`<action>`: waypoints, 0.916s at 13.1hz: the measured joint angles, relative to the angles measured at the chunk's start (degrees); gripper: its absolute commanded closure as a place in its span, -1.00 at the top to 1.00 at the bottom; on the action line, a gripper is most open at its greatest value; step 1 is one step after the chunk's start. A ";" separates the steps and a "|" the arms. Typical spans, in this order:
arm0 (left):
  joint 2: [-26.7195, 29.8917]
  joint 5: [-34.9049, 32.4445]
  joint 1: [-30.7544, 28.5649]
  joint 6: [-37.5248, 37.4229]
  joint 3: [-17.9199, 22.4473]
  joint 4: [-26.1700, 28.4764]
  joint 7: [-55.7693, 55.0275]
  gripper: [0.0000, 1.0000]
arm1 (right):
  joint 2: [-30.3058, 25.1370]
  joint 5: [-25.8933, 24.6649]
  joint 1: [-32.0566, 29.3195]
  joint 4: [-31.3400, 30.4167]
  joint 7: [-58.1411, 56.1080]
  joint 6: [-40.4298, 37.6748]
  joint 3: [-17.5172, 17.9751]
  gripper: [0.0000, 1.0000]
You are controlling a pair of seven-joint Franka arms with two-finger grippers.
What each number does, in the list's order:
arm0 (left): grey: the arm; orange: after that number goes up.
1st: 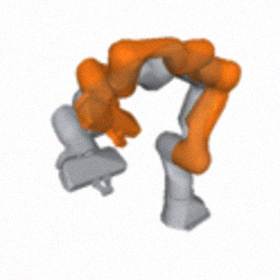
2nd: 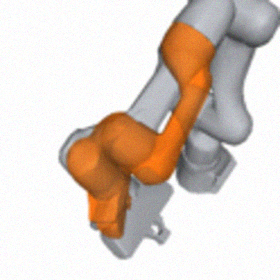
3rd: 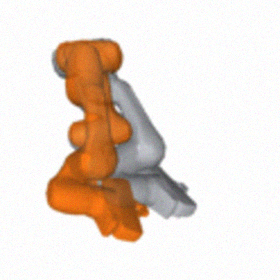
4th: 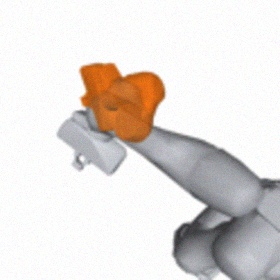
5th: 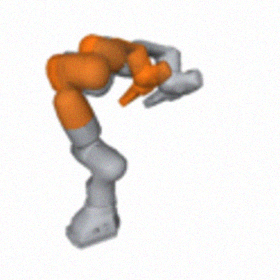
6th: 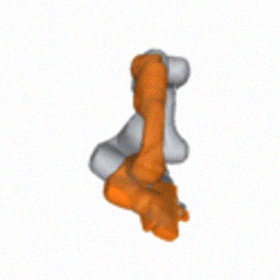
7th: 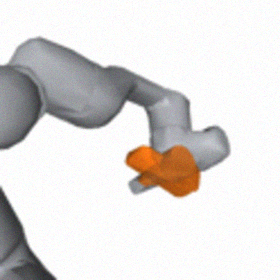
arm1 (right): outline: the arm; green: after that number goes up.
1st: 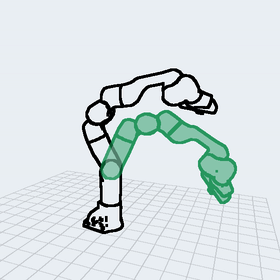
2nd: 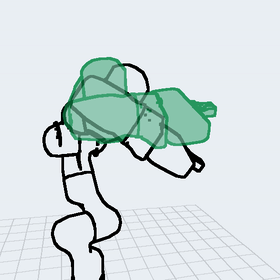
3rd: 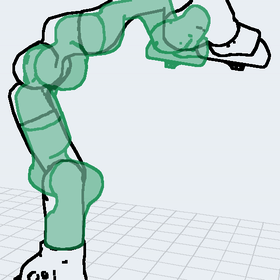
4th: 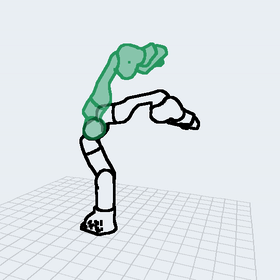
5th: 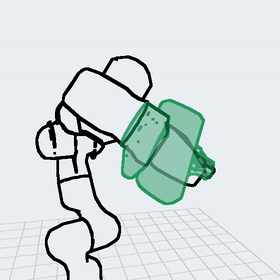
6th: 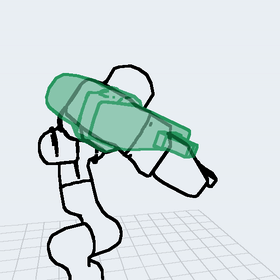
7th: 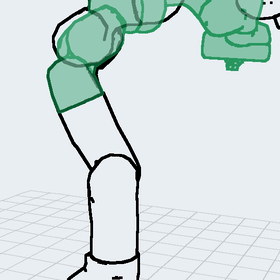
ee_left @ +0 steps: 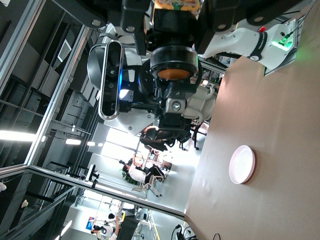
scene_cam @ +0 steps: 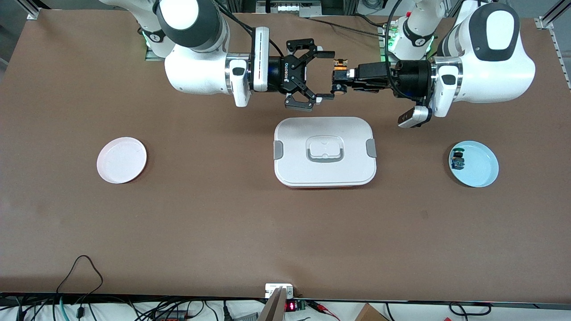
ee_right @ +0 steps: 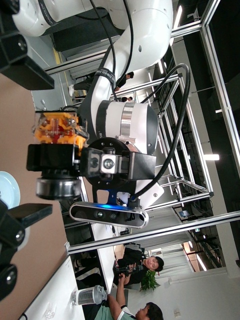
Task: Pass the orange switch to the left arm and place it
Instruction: 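Open the right gripper and pull it back while the left gripper withdraws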
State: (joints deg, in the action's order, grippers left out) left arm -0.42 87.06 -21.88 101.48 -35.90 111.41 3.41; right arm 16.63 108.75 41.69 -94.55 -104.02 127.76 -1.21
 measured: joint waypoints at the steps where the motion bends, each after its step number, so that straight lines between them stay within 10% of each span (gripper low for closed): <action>1: 0.03 -3.33 -1.69 -2.67 0.15 -0.09 0.45 -1.00 | -0.11 0.00 -0.03 0.00 0.00 0.01 -0.11 1.00; 5: 0.05 -23.70 -9.53 -11.24 0.78 -2.03 1.60 -1.00 | -0.86 -1.72 -1.68 -0.10 2.12 0.43 -0.89 1.00; 12: -8.70 -74.29 -18.35 -7.37 1.23 -1.75 9.38 -1.00 | -2.67 -31.47 -11.49 -0.27 31.46 -14.13 -7.48 1.00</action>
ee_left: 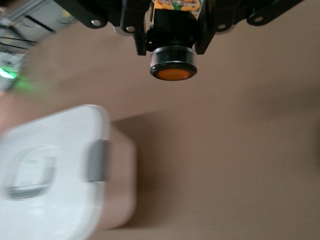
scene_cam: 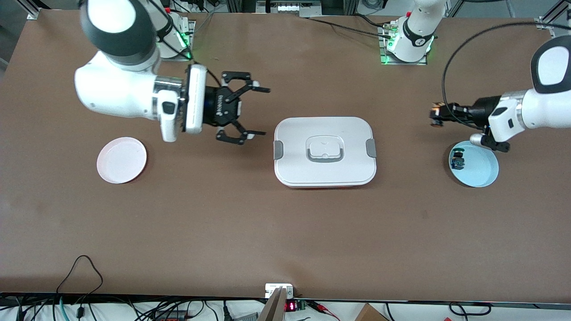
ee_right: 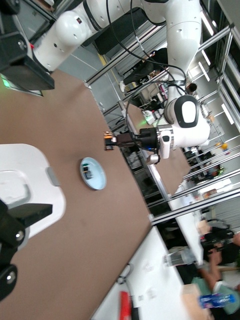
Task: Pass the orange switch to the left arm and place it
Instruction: 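Open the right gripper and pull it back while the left gripper withdraws, then lower the switch onto the blue plate with the left gripper while the right gripper retracts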
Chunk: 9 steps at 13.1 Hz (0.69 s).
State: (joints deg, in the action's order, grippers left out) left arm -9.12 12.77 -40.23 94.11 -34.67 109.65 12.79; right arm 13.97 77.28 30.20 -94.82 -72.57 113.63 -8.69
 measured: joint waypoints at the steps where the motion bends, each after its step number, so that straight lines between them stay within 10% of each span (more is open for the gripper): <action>1: -2.20 -6.86 -1.62 1.77 0.02 0.10 0.05 -1.00 | -0.02 -2.45 -0.54 -0.17 4.26 -1.98 -1.61 1.00; 9: -22.10 -42.89 -8.60 22.21 1.23 0.08 -7.95 -1.00 | -3.86 -45.42 -3.62 -0.28 49.07 -12.20 -4.89 1.00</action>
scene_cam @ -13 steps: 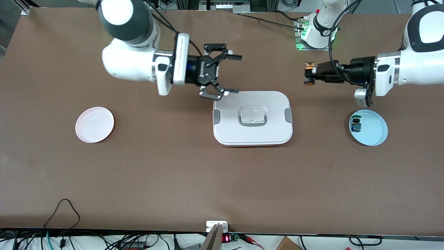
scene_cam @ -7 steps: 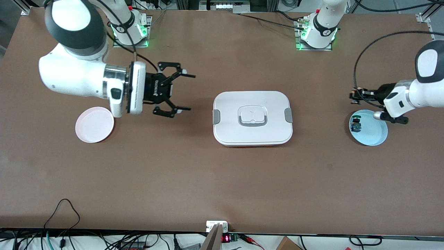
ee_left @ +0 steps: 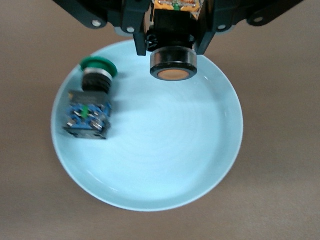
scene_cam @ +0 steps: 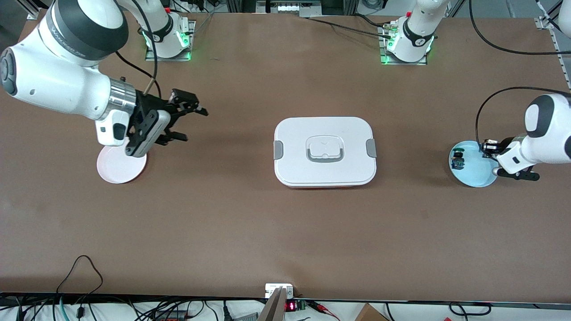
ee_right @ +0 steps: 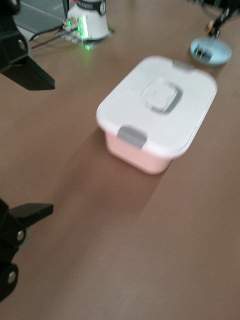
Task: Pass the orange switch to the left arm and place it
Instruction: 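Lower the switch onto the blue plate with the left gripper while the right gripper retracts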
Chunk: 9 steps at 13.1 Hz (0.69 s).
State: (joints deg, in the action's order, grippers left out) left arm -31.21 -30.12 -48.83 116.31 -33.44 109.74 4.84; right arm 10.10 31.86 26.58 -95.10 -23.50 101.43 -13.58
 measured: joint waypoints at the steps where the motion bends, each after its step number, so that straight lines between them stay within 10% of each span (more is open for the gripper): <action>1: -1.39 -1.93 0.01 1.38 0.12 -0.17 -1.39 -1.00 | -0.01 -4.06 -1.15 0.01 3.62 -2.16 -0.06 1.00; 7: -6.47 -6.96 1.01 2.70 0.41 -2.64 -4.68 -0.64 | -0.16 -27.50 -3.98 3.32 21.20 -14.08 -0.17 1.00; 8: -7.42 -8.09 1.44 2.70 0.44 -3.26 -5.43 -0.17 | -0.16 -29.85 -4.46 4.17 21.76 -14.79 -0.19 1.00; 9: -8.17 -8.46 1.75 2.70 0.46 -3.72 -5.79 0.99 | -0.16 -31.20 -5.54 5.08 22.18 -14.86 -0.24 1.00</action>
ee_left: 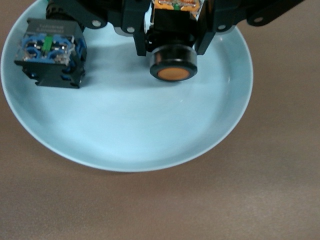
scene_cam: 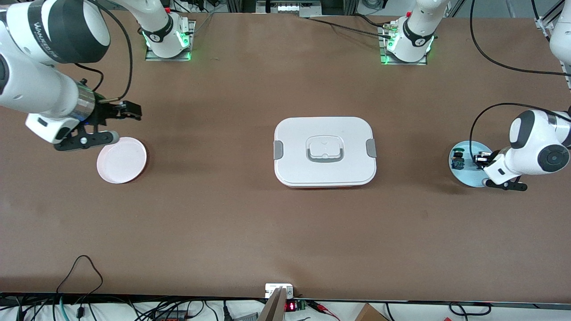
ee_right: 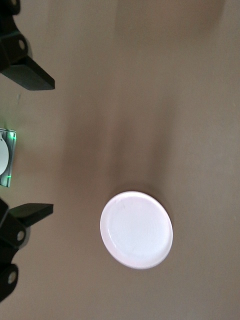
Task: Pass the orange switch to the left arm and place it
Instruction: 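Lower the switch onto the blue plate with the left gripper while the right gripper retracts, then open the left gripper and lift it off the blue plate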
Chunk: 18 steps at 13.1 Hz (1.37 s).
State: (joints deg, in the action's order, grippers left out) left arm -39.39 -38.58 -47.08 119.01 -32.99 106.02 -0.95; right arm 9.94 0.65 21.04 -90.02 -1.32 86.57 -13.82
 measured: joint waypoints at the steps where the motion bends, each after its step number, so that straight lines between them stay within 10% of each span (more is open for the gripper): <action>1: -0.25 -0.13 0.20 0.00 0.00 -0.36 -0.02 1.00 | 0.00 -0.85 -1.73 0.93 0.33 0.04 -0.05 1.00; 10: -0.17 -0.34 0.73 -0.05 -0.56 -9.28 0.72 1.00 | -0.54 -0.53 -8.74 1.07 1.12 5.95 0.01 1.00; 18: 5.67 5.52 0.14 -19.53 -15.31 -22.23 4.66 1.00 | -8.24 -0.76 -8.93 -8.46 0.88 11.27 0.03 1.00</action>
State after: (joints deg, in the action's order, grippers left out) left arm -33.72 -33.06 -46.93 99.49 -48.30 83.79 3.71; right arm 1.70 -0.11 12.11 -98.48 -0.43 97.84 -13.79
